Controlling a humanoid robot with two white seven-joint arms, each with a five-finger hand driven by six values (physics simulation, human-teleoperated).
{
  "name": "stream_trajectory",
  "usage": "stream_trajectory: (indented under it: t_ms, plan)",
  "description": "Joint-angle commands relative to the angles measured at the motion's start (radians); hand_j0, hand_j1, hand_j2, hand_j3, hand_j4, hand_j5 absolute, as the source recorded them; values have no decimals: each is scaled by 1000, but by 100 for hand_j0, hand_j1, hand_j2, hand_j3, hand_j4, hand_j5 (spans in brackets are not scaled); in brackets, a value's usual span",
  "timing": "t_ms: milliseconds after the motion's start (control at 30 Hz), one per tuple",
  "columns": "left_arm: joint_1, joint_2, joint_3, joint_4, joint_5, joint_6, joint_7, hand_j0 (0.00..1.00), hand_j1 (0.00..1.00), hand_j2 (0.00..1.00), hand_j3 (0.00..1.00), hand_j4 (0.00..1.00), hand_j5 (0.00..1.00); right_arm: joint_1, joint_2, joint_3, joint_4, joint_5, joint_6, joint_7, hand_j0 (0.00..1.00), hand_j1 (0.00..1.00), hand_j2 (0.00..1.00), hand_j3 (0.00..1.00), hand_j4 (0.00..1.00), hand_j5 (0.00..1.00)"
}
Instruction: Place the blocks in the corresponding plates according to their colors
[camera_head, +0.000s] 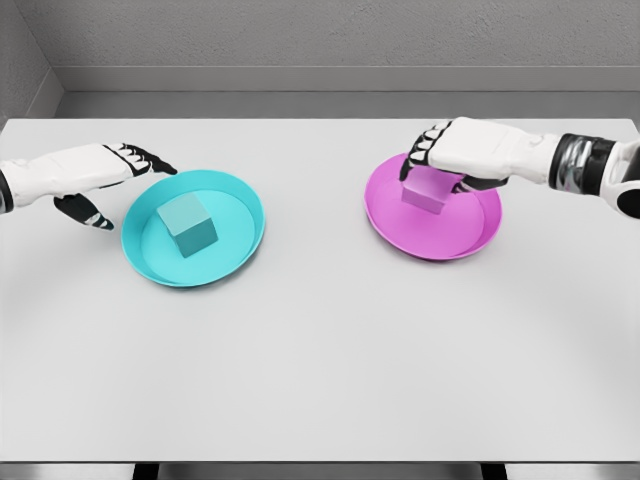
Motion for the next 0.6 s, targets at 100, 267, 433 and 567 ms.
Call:
stream_trajectory:
  t_ms: [100, 267, 433, 567]
  plan:
    - [-2, 1, 1, -2, 6, 2, 0, 100, 100, 100, 100, 100, 100, 2, 4, -33, 21, -6, 4, -1, 100, 100, 100, 100, 100, 100]
    - [0, 1, 1, 0, 6, 2, 2, 100, 100, 100, 100, 100, 100, 43, -59, -192, 24, -7, 4, -1, 100, 100, 100, 100, 100, 100]
    - [-3, 15, 2, 12, 8, 2, 2, 100, 100, 100, 100, 100, 100, 115, -90, -318, 68, 6, 4, -1, 100, 100, 100, 100, 100, 100]
    - [-2, 15, 4, 77, 12, 2, 2, 100, 100, 100, 100, 100, 100, 114, -96, -329, 62, 6, 4, -1, 100, 100, 100, 100, 100, 100]
